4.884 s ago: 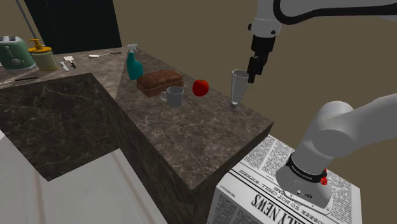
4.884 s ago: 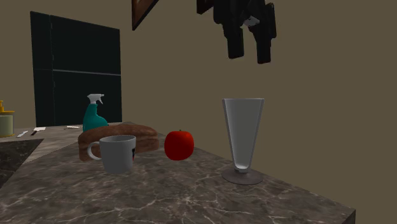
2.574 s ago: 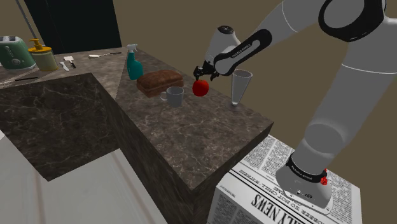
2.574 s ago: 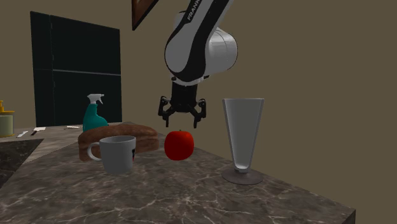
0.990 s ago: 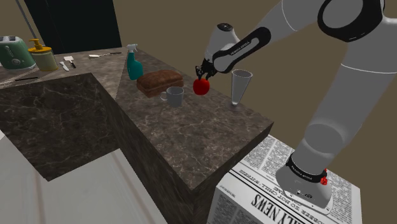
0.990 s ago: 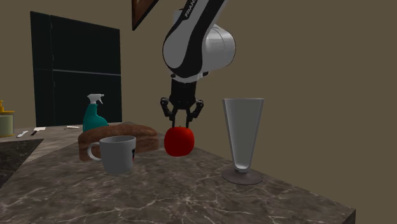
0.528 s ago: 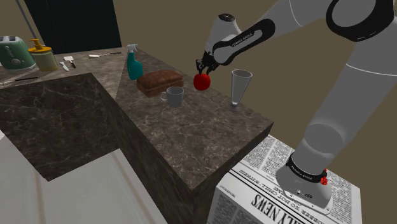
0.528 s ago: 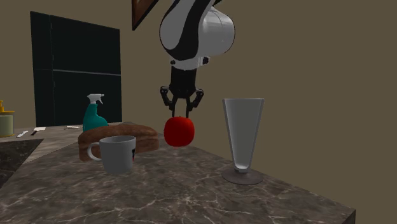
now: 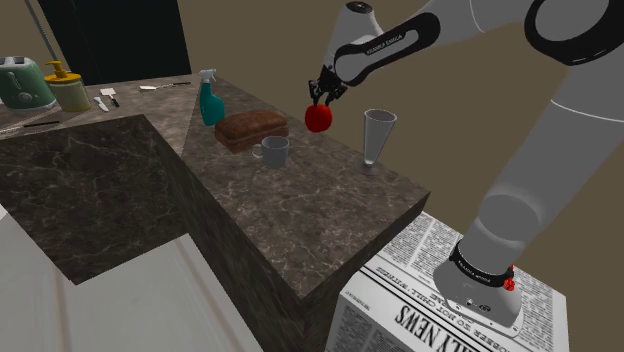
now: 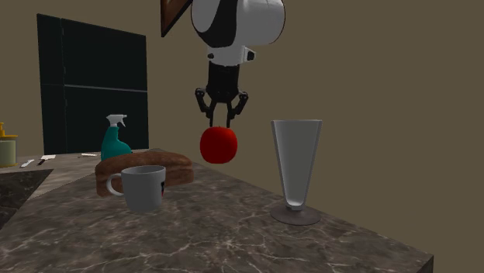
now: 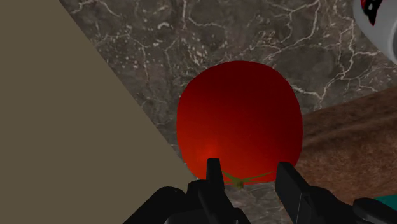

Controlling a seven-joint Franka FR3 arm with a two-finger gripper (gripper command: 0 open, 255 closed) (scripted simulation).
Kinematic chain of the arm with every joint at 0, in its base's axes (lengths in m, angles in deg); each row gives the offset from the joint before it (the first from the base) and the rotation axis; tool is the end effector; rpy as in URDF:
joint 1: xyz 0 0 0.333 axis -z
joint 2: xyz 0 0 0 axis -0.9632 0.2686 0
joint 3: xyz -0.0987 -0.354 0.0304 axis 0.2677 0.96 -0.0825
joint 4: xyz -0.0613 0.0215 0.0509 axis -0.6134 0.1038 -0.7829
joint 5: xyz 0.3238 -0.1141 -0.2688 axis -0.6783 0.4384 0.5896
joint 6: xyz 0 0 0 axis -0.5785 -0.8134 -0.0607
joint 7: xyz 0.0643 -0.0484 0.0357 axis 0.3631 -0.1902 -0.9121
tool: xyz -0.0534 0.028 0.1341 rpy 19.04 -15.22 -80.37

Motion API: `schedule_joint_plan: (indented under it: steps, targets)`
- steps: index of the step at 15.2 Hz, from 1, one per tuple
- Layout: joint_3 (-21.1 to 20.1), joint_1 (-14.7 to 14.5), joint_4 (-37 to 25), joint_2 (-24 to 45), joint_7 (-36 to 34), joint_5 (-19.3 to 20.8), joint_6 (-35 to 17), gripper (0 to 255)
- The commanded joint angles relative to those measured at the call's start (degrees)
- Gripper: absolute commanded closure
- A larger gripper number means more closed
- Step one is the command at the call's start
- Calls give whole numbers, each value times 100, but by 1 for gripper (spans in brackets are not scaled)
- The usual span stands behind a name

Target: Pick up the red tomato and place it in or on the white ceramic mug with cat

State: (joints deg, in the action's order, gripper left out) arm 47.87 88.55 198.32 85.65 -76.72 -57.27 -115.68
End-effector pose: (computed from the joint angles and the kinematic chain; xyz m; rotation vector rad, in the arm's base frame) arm 0.6305 -0.1165 0.4670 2.8322 -0.9046 0.7230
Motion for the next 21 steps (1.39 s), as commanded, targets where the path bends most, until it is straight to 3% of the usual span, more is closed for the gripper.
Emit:
schedule_joint_plan:
  steps: [1,13,21]
  targets:
    - [-4,-4,-66,-60,46,-44,125,255]
    - [-18,-27,-691,-286,294,-265,962,255]
    - [-580,-507,-1319,-164,-845,188,1693,255]
